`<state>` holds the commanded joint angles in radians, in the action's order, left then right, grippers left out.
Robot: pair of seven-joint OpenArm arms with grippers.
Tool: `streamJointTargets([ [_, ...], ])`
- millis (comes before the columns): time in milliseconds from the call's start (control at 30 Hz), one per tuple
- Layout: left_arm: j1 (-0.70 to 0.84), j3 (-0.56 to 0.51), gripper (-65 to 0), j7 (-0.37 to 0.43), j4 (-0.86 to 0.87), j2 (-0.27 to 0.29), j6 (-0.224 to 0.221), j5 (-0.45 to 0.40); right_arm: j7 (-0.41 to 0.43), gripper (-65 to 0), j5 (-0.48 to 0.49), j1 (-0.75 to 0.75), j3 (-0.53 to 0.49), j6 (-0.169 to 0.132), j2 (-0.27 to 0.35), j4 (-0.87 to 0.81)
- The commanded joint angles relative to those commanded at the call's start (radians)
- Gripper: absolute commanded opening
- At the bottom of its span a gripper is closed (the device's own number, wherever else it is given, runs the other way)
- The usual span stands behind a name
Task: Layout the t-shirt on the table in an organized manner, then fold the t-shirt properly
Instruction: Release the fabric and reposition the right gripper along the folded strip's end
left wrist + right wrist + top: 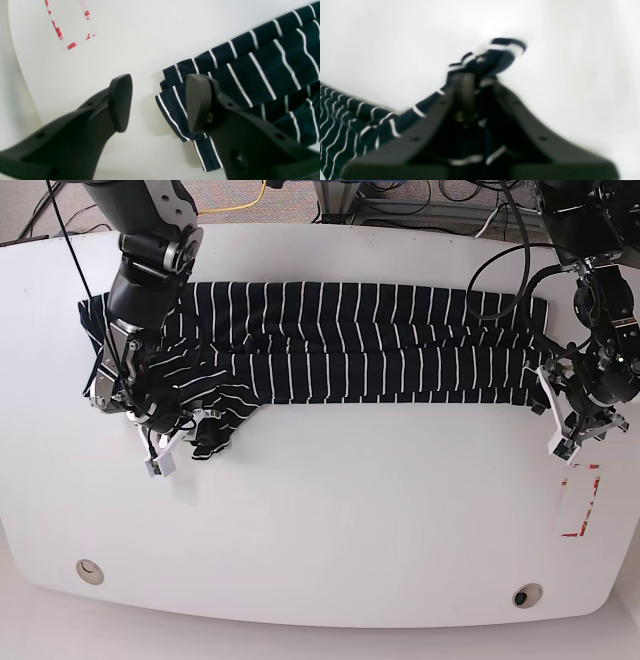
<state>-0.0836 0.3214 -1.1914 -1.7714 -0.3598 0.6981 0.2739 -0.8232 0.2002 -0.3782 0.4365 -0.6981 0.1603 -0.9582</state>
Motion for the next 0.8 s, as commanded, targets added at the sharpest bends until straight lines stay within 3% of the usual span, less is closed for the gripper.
streamJointTargets([
  [100,0.000,0.000,-32.6,0.002,0.002,0.000,0.000,0.000,-0.014,-64.0,0.002,0.006,0.000,0.000,0.000,-0.051],
  [300,0.000,0.000,-32.6,0.002,0.003,0.002,0.000,-0.002,-0.152,-65.0,0.021,0.051,-0.003,0.000,-0.005,-0.230],
  [500,0.000,0.000,-32.6,0.003,0.003,0.002,0.000,-0.002,-0.304,-65.0,0.150,0.146,-0.081,0.000,-0.002,-0.423],
  [800,0.000,-0.003,-32.6,0.003,0.005,0.017,0.000,-0.003,-0.419,-65.0,0.338,0.334,-0.209,0.000,0.003,-0.773],
])
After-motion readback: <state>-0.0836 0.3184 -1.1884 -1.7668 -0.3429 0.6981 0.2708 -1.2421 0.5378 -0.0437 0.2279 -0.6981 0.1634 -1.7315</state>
